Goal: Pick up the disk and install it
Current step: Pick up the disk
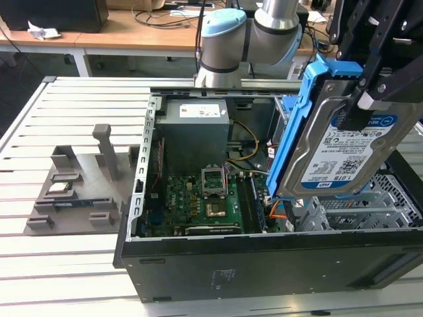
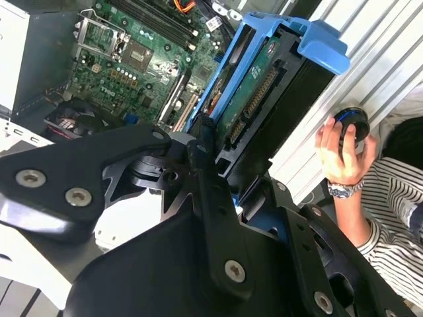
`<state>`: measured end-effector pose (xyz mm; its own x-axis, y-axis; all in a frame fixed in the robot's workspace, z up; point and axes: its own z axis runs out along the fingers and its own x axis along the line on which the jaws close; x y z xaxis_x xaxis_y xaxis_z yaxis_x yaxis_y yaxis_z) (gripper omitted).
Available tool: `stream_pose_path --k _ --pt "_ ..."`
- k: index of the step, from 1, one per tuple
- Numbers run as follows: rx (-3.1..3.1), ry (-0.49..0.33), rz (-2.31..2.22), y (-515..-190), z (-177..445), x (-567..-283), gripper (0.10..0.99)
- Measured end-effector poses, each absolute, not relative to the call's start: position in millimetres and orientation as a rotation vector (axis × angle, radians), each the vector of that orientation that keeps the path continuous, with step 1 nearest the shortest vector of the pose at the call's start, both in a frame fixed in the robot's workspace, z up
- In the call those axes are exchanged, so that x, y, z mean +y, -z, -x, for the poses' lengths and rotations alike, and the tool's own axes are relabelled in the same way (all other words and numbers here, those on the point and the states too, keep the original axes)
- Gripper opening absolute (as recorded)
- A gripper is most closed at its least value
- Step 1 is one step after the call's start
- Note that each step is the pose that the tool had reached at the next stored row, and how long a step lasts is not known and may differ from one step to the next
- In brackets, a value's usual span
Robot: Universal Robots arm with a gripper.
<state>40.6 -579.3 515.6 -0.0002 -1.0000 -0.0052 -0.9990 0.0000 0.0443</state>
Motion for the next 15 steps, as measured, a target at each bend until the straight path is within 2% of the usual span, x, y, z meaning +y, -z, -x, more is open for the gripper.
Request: stream_pose_path --k 15 --pt "-2.202 0.054 -2.201 -515.1 -54.1 -579.3 0.365"
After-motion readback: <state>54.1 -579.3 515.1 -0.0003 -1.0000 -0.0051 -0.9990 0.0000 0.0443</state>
